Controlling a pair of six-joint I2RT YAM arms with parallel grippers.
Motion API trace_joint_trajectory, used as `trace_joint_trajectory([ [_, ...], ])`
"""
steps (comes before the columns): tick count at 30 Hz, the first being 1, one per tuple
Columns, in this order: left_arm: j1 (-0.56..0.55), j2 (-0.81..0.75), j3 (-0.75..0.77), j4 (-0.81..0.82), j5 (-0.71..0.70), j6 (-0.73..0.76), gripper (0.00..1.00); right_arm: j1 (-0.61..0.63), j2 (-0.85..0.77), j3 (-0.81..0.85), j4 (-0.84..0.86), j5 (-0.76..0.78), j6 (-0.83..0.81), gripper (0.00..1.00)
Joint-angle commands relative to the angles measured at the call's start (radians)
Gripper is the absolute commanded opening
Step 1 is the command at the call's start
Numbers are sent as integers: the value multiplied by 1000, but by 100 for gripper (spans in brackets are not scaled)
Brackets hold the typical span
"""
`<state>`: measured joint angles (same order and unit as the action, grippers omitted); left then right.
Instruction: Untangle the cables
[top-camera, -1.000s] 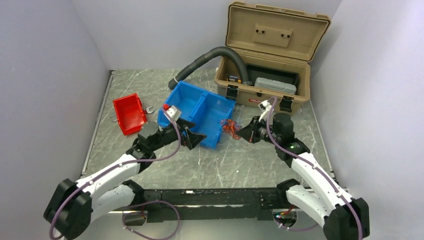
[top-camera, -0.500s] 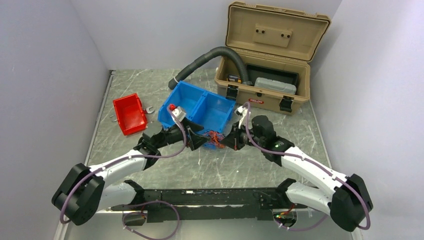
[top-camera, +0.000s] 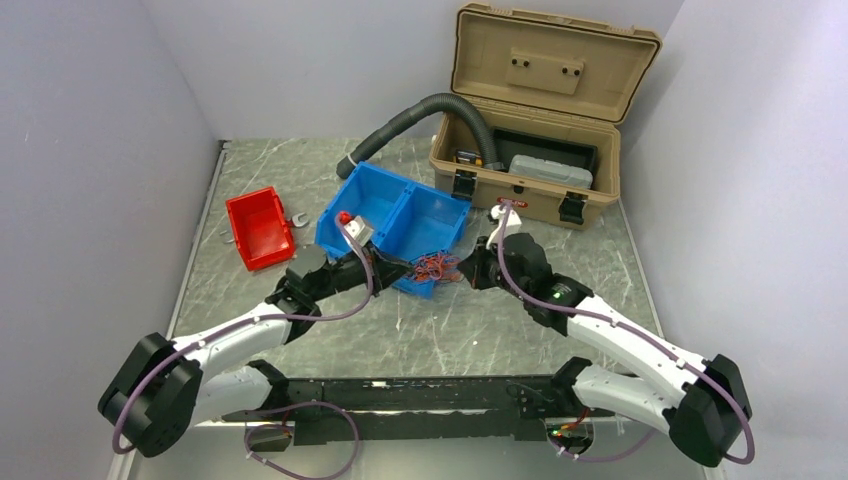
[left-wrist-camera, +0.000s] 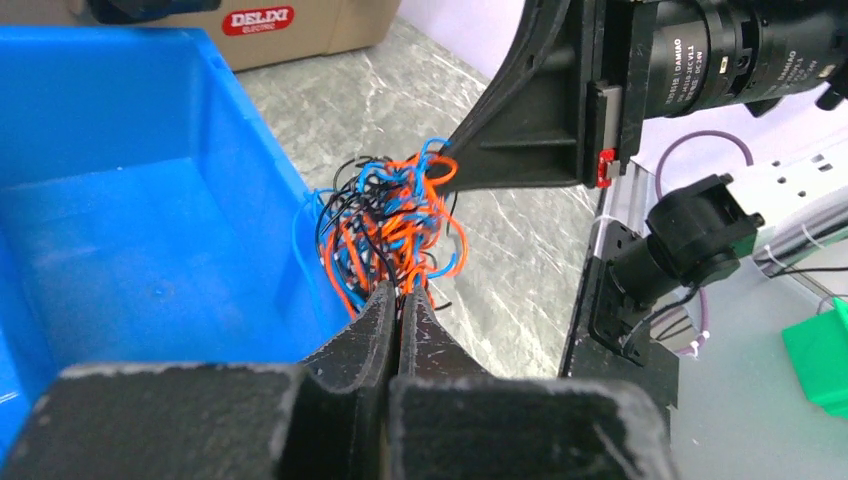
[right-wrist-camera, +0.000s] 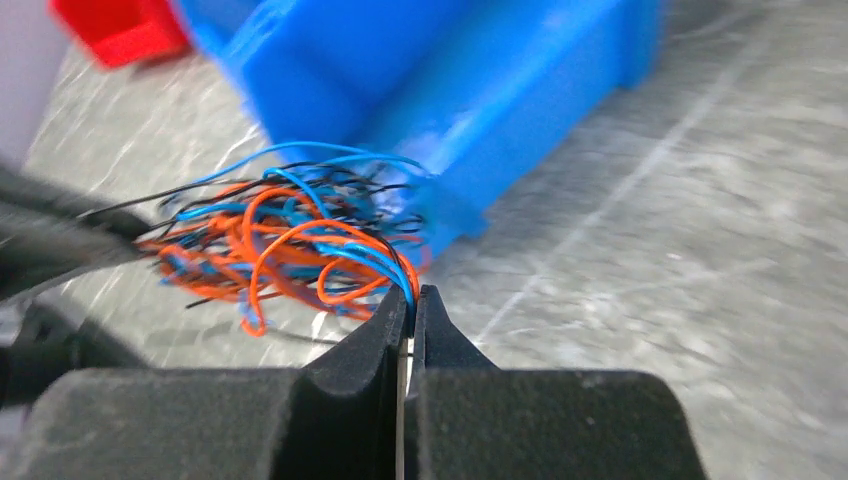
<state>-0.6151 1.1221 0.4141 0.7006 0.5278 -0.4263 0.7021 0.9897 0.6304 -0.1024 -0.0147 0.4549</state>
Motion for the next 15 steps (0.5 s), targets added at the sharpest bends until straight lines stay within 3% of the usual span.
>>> trace_joint_trajectory([
  [1,2,-53,-10,-33,-84,52,0,-13,-57,35,-217,494,138,0],
  [6,2,-64,-18,-40,-118,54,0,-15,-144,17,-381,750,306,0],
  [9,2,-57,-13,-40,-107,55,0,-17,-209,0,-457,852,413,7],
  [11,2,-54,-14,-34,-101,53,0,-17,-253,-13,-482,884,445,3],
  [15,2,-46,-12,-24,-87,50,0,-19,-329,-40,-441,864,396,10],
])
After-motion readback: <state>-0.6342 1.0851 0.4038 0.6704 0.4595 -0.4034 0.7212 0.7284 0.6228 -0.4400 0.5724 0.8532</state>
